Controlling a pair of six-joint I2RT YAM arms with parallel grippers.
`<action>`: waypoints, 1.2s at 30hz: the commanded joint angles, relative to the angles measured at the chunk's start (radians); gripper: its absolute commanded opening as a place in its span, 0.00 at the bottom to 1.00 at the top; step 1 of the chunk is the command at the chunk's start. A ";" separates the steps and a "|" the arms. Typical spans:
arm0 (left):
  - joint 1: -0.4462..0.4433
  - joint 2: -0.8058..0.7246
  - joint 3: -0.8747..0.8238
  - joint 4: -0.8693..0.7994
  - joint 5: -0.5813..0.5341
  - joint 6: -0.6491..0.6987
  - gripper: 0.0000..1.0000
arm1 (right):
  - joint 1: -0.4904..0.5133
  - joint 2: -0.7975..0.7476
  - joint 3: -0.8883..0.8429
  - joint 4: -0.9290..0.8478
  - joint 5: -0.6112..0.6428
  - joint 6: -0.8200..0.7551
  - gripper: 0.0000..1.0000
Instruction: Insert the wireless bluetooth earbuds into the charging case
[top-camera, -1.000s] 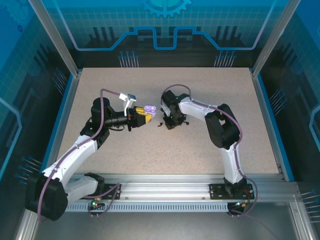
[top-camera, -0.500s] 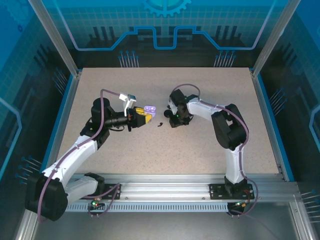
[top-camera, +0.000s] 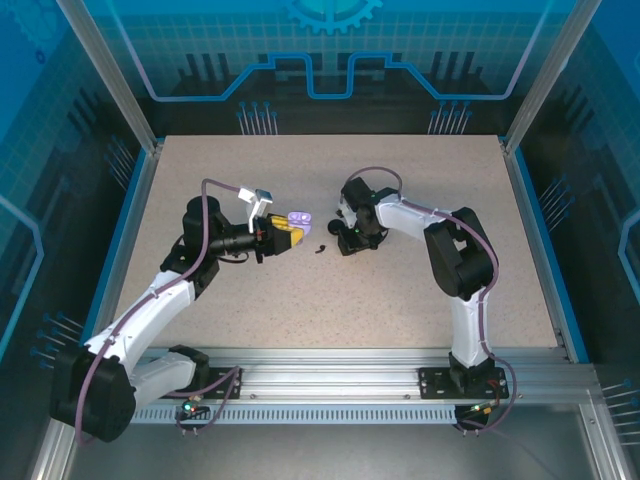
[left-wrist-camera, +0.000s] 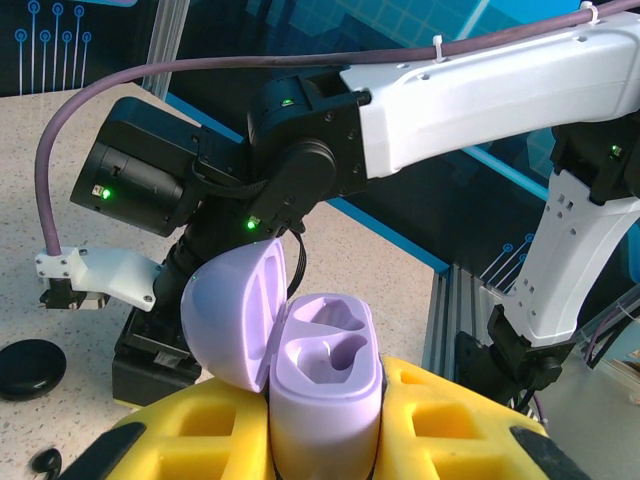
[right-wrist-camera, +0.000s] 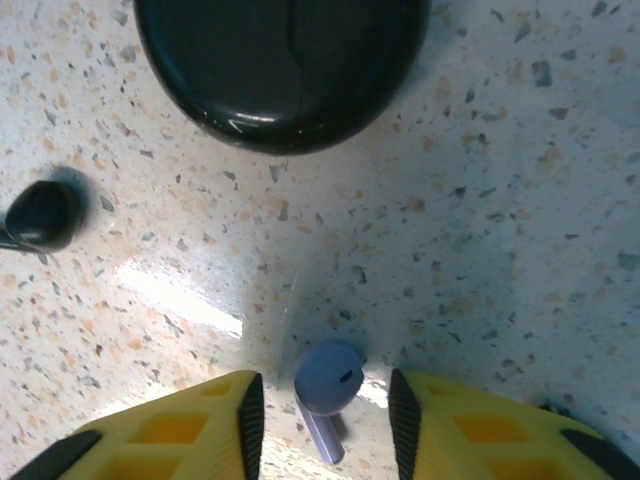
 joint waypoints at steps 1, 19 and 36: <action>0.009 -0.001 -0.003 0.002 -0.001 0.015 0.12 | -0.003 0.013 0.045 -0.066 0.001 -0.087 0.44; 0.009 -0.007 -0.001 -0.004 -0.003 0.015 0.12 | 0.033 0.132 0.236 -0.214 0.051 -0.252 0.48; 0.009 -0.006 0.001 -0.007 -0.005 0.016 0.12 | 0.037 0.149 0.231 -0.253 0.023 -0.287 0.43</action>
